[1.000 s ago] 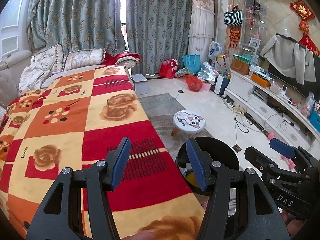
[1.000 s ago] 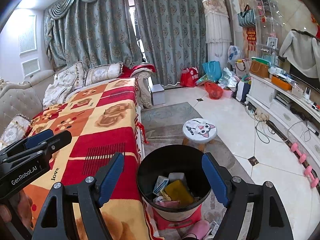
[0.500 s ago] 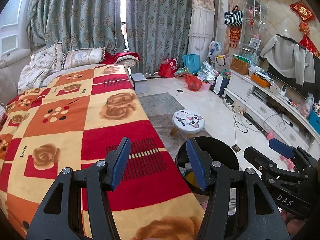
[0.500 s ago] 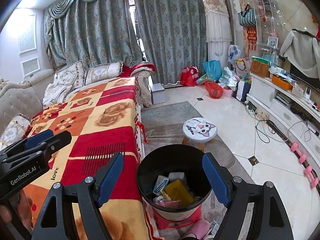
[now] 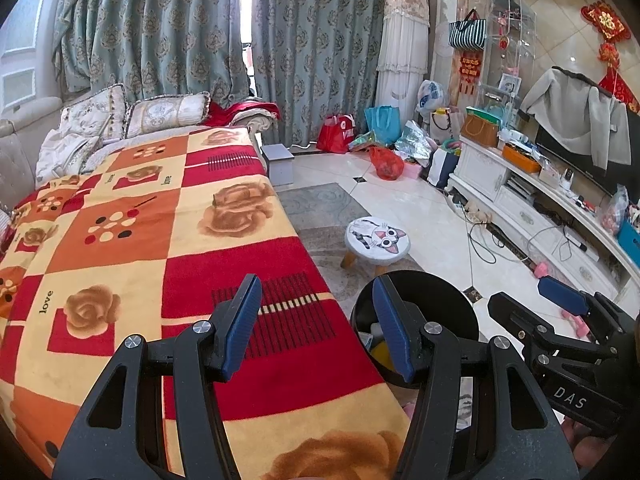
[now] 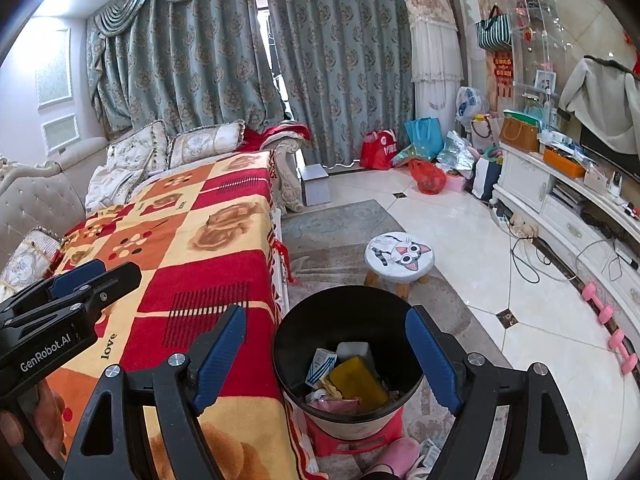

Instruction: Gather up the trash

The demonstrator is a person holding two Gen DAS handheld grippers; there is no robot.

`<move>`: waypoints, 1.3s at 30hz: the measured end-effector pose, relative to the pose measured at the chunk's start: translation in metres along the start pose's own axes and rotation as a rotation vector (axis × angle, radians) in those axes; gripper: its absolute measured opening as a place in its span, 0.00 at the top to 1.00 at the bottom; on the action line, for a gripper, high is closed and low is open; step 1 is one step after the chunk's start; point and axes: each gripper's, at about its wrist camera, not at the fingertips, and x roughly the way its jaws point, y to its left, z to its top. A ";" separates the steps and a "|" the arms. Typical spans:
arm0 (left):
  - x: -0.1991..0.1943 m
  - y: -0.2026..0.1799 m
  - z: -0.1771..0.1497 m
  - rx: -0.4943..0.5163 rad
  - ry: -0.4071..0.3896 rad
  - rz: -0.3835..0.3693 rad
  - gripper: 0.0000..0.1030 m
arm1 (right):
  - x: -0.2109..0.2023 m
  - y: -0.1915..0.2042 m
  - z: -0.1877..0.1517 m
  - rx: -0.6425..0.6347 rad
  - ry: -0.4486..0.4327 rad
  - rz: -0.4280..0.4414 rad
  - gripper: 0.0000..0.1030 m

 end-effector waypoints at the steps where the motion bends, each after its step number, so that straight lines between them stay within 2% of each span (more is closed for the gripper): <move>1: 0.000 0.000 0.000 0.000 0.000 -0.001 0.45 | 0.000 -0.001 -0.001 0.000 0.001 0.000 0.22; 39: 0.004 -0.006 -0.006 0.008 0.008 -0.008 0.45 | 0.006 -0.009 -0.003 0.017 0.022 -0.006 0.21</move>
